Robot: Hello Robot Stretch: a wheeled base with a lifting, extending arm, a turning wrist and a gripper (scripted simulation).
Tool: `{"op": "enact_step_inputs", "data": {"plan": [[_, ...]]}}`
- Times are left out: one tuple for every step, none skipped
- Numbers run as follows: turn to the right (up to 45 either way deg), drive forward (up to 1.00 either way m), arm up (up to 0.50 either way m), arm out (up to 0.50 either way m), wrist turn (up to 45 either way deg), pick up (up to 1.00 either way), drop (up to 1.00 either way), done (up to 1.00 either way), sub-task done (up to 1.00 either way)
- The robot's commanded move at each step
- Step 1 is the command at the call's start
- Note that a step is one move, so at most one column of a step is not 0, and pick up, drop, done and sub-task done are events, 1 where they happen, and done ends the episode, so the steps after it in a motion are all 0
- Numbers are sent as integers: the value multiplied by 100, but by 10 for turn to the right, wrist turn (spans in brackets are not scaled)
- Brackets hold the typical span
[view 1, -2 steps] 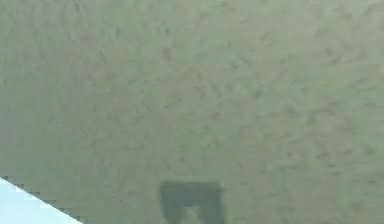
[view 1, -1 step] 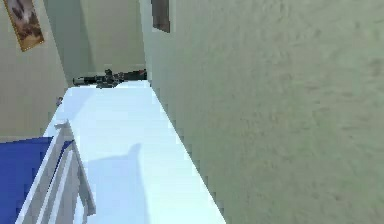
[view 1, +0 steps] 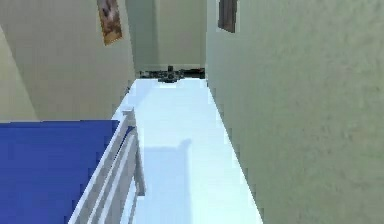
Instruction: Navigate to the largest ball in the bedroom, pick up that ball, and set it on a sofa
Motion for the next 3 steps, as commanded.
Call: {"op": "enact_step_inputs", "data": {"plan": [[0, 30, 0, 0, 0, 0, 0, 0, 0], [0, 100, 0, 0, 0, 0, 0, 0, 0], [0, 100, 0, 0, 0, 0, 0, 0, 0]]}}
